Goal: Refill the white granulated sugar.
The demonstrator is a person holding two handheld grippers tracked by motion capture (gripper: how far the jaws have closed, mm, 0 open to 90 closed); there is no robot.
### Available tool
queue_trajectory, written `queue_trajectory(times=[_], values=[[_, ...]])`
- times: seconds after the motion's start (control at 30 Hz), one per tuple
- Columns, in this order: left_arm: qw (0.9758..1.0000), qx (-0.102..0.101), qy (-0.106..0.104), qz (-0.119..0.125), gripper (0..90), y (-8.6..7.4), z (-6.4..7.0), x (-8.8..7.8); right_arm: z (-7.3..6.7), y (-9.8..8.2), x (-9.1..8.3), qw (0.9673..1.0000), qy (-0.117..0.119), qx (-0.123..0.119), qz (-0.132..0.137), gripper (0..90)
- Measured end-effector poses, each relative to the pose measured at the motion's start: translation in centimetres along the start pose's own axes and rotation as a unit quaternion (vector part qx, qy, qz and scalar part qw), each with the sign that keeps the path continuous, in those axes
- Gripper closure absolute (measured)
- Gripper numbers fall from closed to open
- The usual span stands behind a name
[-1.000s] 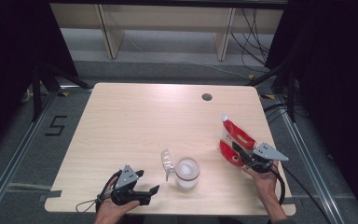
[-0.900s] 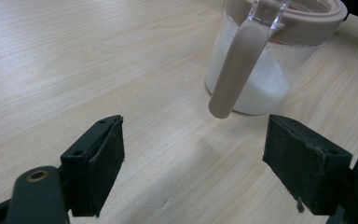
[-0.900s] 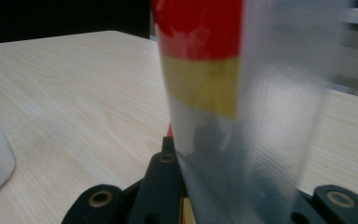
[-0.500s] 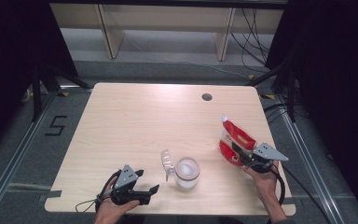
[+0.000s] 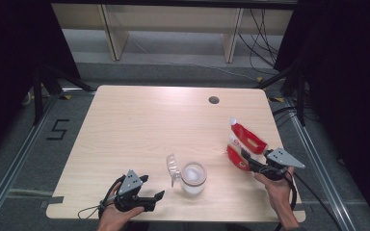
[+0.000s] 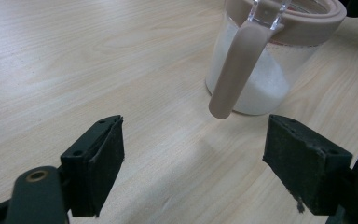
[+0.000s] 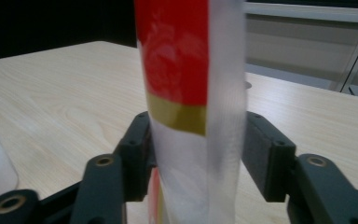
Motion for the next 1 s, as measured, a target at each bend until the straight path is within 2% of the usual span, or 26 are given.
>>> queue_trajectory(times=[0.03, 0.07, 0.13, 0.2, 0.23, 0.33, 0.37, 0.4, 0.43, 0.47, 0.5, 0.53, 0.57, 0.6, 0.63, 0.67, 0.7, 0.73, 0.83, 0.87, 0.93, 1.0], values=[[1.0000, 0.003, 0.002, -0.002, 19.6, 0.0, 0.0, 0.0, 0.1, 0.1, -0.2, 1.0000, -0.005, -0.001, -0.008, 42.1], [1.0000, 0.005, 0.002, -0.002, 19.6, 0.0, 0.0, -0.1, -0.1, 0.3, -0.3, 0.9999, -0.005, 0.009, -0.002, 40.4], [1.0000, -0.002, 0.000, 0.001, 19.6, 0.0, 0.0, 0.0, -0.1, 0.4, -0.8, 0.9999, -0.005, -0.003, -0.011, 37.7], [1.0000, 0.006, 0.002, -0.002, 19.6, 0.0, 0.0, 0.0, -0.2, 0.4, -1.5, 0.9996, -0.017, 0.008, -0.020, 35.2], [1.0000, 0.004, 0.000, -0.001, 19.6, 0.0, 0.0, 0.0, -0.1, 0.5, -1.6, 0.9998, -0.015, -0.002, -0.015, 34.7], [1.0000, 0.004, 0.003, -0.001, 19.6, 0.0, -0.1, 0.0, -0.6, 0.5, -2.6, 0.9994, -0.014, 0.019, -0.026, 32.7], [1.0000, 0.004, 0.003, -0.001, 19.6, 0.0, -0.1, 0.0, -0.5, 0.6, -2.9, 0.9993, -0.020, 0.007, -0.032, 32.5], [1.0000, 0.001, 0.003, 0.001, 19.6, 0.0, 0.0, 0.0, -0.8, 0.5, -3.2, 0.9990, -0.020, 0.015, -0.037, 31.5], [1.0000, 0.001, 0.003, 0.001, 19.6, 0.0, 0.0, 0.0, -0.7, 0.6, -3.3, 0.9990, -0.019, 0.005, -0.040, 31.0], [1.0000, 0.004, 0.000, 0.003, 19.6, 0.1, -0.2, 0.0, -0.8, 0.5, -3.5, 0.9990, -0.020, 0.005, -0.040, 30.9], [1.0000, -0.006, 0.002, 0.002, 19.6, 0.0, -0.1, 0.0, -0.8, 0.4, -3.8, 0.9986, -0.022, 0.005, -0.048, 30.5], [1.0000, -0.006, 0.002, 0.002, 19.6, 0.0, -0.1, 0.0, -0.8, 0.4, -3.8, 0.9986, -0.022, 0.005, -0.048, 30.5], [1.0000, -0.005, 0.000, 0.002, 19.6, 0.0, -0.1, 0.0, -1.0, 0.3, -4.2, 0.9982, -0.024, 0.014, -0.053, 30.0], [1.0000, -0.005, 0.003, 0.000, 19.6, 0.0, -0.1, 0.0, -1.1, 0.1, -4.6, 0.9985, -0.013, 0.024, -0.047, 29.9], [1.0000, -0.005, 0.003, 0.000, 19.6, 0.0, -0.1, 0.0, -1.1, 0.1, -4.6, 0.9985, -0.013, 0.024, -0.047, 29.9], [1.0000, 0.001, 0.001, 0.002, 19.6, 0.1, -0.1, 0.0, -1.0, -0.2, -5.0, 0.9978, -0.033, 0.027, -0.049, 29.6], [1.0000, 0.003, 0.001, 0.000, 19.6, 0.1, -0.1, 0.0, -1.1, -0.3, -5.2, 0.9976, -0.034, 0.032, -0.051, 29.5], [1.0000, 0.002, 0.001, 0.000, 19.6, 0.1, -0.1, 0.0, -0.8, -0.2, -5.4, 0.9982, -0.034, 0.015, -0.047, 29.5], [1.0000, -0.007, 0.001, 0.002, 19.6, 0.1, 0.0, 0.0, -1.1, -0.4, -6.1, 0.9973, -0.042, 0.022, -0.056, 28.7], [1.0000, -0.002, 0.001, 0.003, 19.6, 0.2, -0.1, 0.0, -1.3, -0.6, -6.3, 0.9967, -0.047, 0.026, -0.061, 28.6], [1.0000, -0.007, -0.002, 0.003, 19.6, 0.2, -0.1, 0.1, -1.3, -0.7, -6.3, 0.9974, -0.046, 0.022, -0.051, 28.5], [1.0000, -0.007, 0.002, -0.001, 19.6, 0.1, 0.0, 0.1, -1.9, -1.3, -6.7, 0.9965, -0.041, 0.025, -0.069, 28.1]])
Point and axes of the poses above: each handheld gripper's, and its own axes: x roughly forward along the jaws, y roughly out of its top, z roughly to its right, the point moved 5 cm from there along x, roughly forward along the jaws, and after that the axes turned 4 degrees about y, right-handed, at the moved point
